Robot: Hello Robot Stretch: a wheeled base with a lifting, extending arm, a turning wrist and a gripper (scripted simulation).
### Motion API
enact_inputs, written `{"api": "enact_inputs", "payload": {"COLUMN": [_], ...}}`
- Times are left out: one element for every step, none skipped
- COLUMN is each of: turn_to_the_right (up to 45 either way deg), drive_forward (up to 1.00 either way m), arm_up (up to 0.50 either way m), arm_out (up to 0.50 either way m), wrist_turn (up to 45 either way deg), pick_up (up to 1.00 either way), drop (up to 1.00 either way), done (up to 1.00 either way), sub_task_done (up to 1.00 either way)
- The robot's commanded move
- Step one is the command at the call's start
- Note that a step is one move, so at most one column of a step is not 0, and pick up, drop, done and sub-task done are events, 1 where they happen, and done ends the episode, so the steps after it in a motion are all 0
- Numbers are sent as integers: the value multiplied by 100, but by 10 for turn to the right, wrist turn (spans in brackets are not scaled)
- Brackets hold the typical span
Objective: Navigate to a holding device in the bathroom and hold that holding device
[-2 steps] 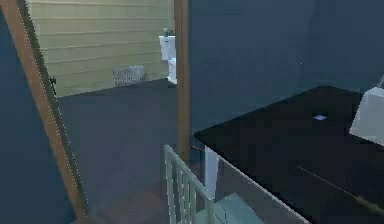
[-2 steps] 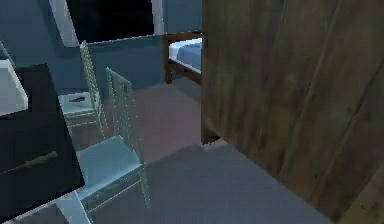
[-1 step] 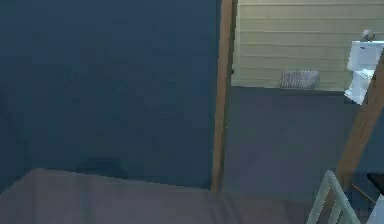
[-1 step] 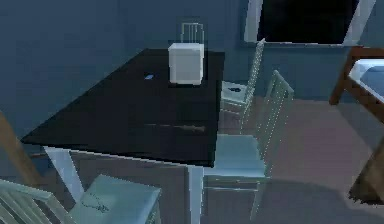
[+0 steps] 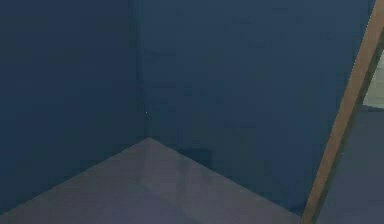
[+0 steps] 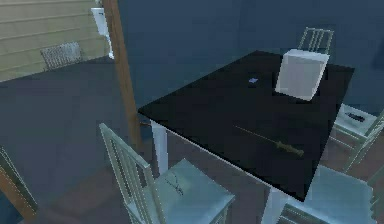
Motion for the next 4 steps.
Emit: {"api": "enact_inputs", "payload": {"turn_to_the_right": [0,-300,0,-450], "drive_forward": [5,0,65,0], "arm_up": [0,0,0,0], "arm_out": [0,0,0,0], "wrist_turn": [0,0,0,0], "pick_up": [0,0,0,0], "drop": [0,0,0,0], "done": [0,0,0,0], "sub_task_done": [0,0,0,0]}}
